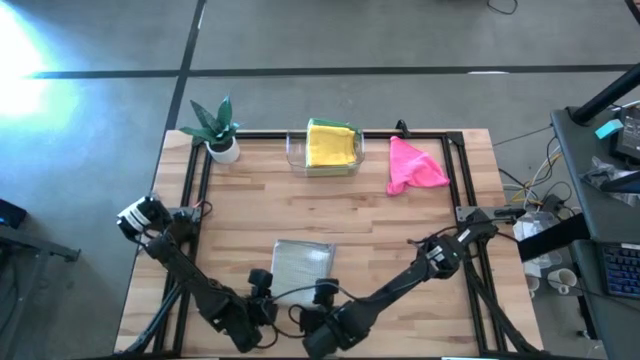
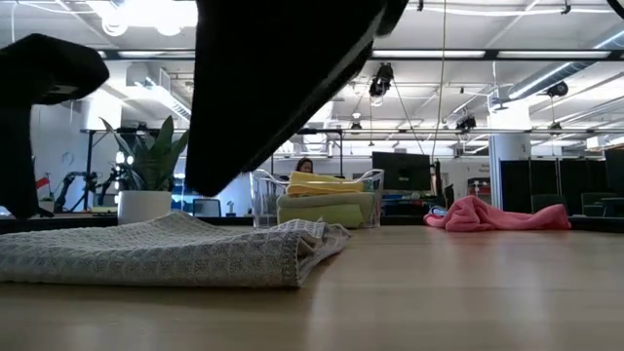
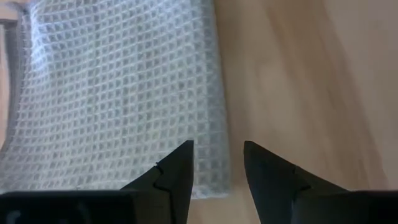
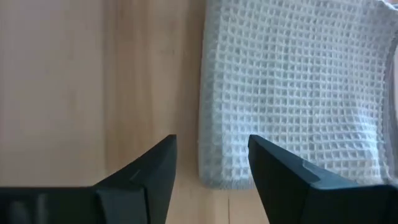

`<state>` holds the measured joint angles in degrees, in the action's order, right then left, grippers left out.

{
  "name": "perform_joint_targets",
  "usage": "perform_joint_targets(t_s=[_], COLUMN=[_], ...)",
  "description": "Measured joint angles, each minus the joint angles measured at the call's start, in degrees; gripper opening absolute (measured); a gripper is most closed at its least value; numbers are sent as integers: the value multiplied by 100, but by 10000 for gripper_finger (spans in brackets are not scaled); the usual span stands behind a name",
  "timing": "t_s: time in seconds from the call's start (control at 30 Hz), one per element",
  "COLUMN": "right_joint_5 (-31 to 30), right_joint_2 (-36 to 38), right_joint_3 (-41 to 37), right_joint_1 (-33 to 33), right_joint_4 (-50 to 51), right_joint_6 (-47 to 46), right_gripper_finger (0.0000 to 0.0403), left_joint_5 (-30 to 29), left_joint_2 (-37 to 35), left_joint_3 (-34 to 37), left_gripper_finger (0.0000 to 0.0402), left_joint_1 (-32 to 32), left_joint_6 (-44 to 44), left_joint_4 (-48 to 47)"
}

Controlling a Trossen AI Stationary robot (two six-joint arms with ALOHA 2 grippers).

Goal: Fold microfiber towels
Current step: Put the gray microfiber cloth into the transparent bin

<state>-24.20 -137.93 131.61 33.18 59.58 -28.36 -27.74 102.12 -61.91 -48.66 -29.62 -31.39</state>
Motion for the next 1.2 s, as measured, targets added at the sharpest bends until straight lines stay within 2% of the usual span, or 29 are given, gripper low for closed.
perform_joint_targets(t_s=[0.27,0.7,0.87,1.13,1.2], right_joint_5=[312,447,570,560,528], right_joint_2=[0,2,17,17,17], right_joint_3=[-390,-720,-811,-826,-826], right_joint_1=[-131,-425,-468,-466,-471], right_joint_4=[-262,-363,-415,-451,-430], right_joint_6=[17,35,36,36,19], right_gripper_finger=[189,180,142,22,15], left_joint_5=[119,119,157,155,146], left_joint_2=[222,488,495,506,508], left_joint_3=[9,28,37,55,56], left_gripper_finger=[125,125,114,16,8], left_joint_1=[111,423,566,633,633], left_joint_6=[1,-3,-1,60,60], left_joint_4=[-2,10,63,300,323])
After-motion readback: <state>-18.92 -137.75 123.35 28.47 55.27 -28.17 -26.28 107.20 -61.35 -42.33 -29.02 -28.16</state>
